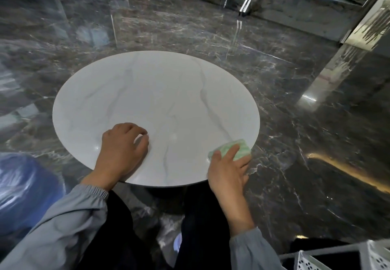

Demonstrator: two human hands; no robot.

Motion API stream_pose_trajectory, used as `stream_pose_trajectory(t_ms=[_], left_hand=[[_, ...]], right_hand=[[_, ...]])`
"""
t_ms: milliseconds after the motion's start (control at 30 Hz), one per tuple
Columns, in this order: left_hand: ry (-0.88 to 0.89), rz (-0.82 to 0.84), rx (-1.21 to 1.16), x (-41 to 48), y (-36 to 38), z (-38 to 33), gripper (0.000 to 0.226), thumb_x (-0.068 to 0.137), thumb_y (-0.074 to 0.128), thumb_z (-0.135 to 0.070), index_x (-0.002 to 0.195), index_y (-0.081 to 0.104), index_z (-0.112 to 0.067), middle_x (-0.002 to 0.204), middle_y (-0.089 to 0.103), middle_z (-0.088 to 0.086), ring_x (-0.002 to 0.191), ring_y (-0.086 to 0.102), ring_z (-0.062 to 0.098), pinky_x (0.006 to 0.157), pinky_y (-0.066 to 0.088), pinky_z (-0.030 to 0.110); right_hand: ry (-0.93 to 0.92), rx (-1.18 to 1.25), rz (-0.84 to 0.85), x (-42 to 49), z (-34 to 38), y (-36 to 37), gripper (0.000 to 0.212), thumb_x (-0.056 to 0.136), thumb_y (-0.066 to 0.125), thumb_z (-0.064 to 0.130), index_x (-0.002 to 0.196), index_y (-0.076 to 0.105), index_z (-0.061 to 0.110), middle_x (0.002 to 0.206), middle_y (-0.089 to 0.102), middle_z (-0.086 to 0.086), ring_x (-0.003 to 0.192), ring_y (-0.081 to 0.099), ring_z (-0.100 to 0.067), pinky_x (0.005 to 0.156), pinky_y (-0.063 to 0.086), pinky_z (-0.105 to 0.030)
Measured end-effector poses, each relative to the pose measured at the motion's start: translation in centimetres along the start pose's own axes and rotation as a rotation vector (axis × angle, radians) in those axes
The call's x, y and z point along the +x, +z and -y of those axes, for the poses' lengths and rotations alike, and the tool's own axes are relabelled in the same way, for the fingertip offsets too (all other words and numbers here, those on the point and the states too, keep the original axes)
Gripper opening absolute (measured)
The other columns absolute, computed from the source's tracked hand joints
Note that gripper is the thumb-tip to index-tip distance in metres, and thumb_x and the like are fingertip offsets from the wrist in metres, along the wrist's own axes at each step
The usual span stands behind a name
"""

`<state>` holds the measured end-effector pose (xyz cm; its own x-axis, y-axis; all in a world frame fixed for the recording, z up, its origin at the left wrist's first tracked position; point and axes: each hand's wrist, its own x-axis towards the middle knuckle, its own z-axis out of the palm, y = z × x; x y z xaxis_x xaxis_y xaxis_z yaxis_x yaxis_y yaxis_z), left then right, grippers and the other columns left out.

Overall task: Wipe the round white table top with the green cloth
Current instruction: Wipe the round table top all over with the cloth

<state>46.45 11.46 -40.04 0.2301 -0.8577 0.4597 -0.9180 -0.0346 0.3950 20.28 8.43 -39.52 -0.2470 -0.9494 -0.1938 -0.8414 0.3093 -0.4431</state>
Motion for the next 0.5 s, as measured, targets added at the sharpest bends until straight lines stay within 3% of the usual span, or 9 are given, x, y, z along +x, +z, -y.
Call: stream_pose_trajectory(t_ms=[167,333,500], left_hand=[[-0.034,-0.028,-0.037,-0.2,0.2,0.4,0.024,0.093,0.057,-0.031,0.094,0.077,-0.017,0.097,0.074,0.004,0.095,0.067,0.032,0.084,0.05,0.045],[-0.082,0.027,-0.028,-0.1,0.0,0.1,0.023,0.089,0.057,-0.031,0.093,0.077,-0.02,0.099,0.074,0.003,0.099,0.066,0.032,0.089,0.048,0.045],[-0.102,0.022,-0.058,0.0,0.1,0.5,0.021,0.09,0.057,-0.031,0.091,0.076,-0.021,0.098,0.073,0.001,0.1,0.064,0.028,0.09,0.047,0.043]], right_hand=[[-0.143,-0.086,0.008,-5.3,-0.4,2.1,0.068,0.109,0.018,0.046,0.164,-0.007,0.015,0.16,-0.017,-0.042,0.153,0.006,-0.049,0.117,0.022,-0.056],[-0.322,-0.137,-0.116,-10.0,0.2,4.8,0.069,0.096,0.034,0.047,0.152,0.05,0.009,0.158,0.032,-0.038,0.141,0.038,-0.059,0.098,0.049,-0.064],[-0.588,-0.19,-0.201,-12.2,-0.5,6.3,0.065,0.102,0.036,0.046,0.158,0.041,0.014,0.165,0.025,-0.028,0.153,0.017,-0.053,0.116,0.023,-0.068]])
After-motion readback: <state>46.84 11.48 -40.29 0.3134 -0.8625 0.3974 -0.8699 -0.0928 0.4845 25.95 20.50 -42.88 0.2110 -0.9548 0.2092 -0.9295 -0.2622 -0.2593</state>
